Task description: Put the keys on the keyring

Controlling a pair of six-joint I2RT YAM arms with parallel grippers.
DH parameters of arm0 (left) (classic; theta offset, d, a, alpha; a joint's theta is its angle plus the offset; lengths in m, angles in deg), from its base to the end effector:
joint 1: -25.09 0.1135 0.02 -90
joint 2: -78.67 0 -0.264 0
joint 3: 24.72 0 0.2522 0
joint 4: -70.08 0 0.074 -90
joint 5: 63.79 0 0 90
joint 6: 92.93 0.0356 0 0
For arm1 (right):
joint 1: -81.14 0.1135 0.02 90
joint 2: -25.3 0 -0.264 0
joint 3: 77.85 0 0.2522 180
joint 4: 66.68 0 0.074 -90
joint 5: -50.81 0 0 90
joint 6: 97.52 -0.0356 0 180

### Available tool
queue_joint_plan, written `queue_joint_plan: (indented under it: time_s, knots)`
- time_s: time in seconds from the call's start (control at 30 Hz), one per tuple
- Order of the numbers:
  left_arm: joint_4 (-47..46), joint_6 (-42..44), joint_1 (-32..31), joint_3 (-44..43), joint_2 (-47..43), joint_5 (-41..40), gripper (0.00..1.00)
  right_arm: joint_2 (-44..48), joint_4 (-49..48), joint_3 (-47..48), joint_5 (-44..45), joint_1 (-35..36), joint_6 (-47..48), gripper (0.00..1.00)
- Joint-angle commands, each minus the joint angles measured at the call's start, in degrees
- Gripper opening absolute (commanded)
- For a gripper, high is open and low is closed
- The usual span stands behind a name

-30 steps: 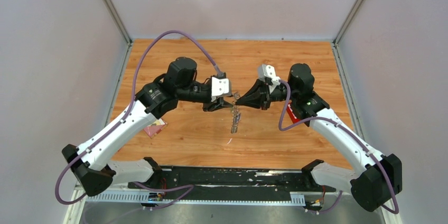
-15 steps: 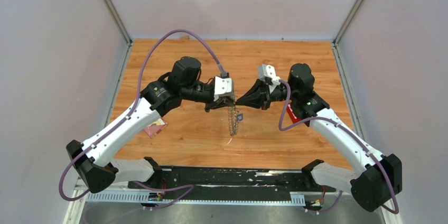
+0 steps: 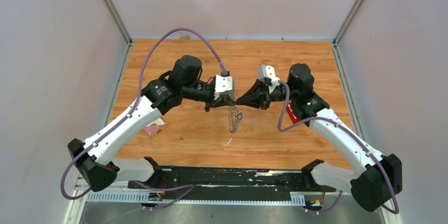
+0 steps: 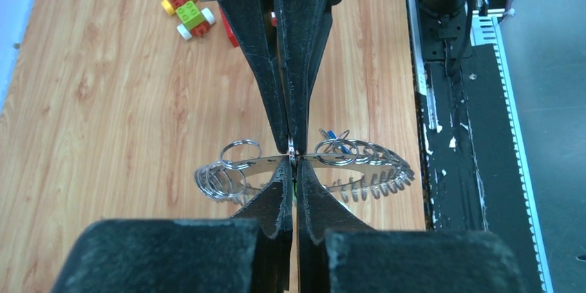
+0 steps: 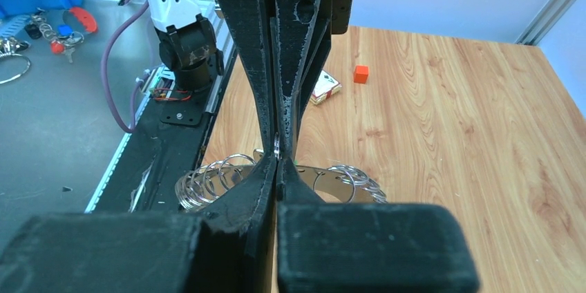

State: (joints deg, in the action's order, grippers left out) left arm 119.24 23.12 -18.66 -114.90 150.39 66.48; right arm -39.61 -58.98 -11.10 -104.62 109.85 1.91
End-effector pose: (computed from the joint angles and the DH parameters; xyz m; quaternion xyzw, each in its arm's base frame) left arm 0.1744 -0.1988 0.3924 0.6065 0.5718 -0.3671 0.4129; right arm 0.2024 0.1478 0.3516 -0.5463 0.4720 0.4899 0.4886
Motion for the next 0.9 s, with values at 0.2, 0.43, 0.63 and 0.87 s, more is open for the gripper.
queue_joint_plan:
  time_s: [0.2, 0.43, 0.63, 0.87]
  knots:
    - [18.25, 1.11, -1.77, -14.66, 5.54, -13.37, 0.0, 0.83, 4.2, 2.81, 8.14, -0.06, 7.11, 0.28]
    - [33.92, 0.94, -5.63, -27.7, 13.17, -24.78, 0.0, 0.36, 3.84, 2.59, 8.72, -0.07, 6.29, 0.36]
    - [42.95, -0.99, -7.3, -36.38, 19.58, -30.95, 0.0, 0.21, 1.04, 1.07, 7.66, -0.05, 4.46, 0.36]
    - [48.24, 1.73, -7.82, -41.91, 23.05, -29.9, 0.0, -1.39, -5.36, -1.79, 5.22, -0.19, -0.4, 0.35]
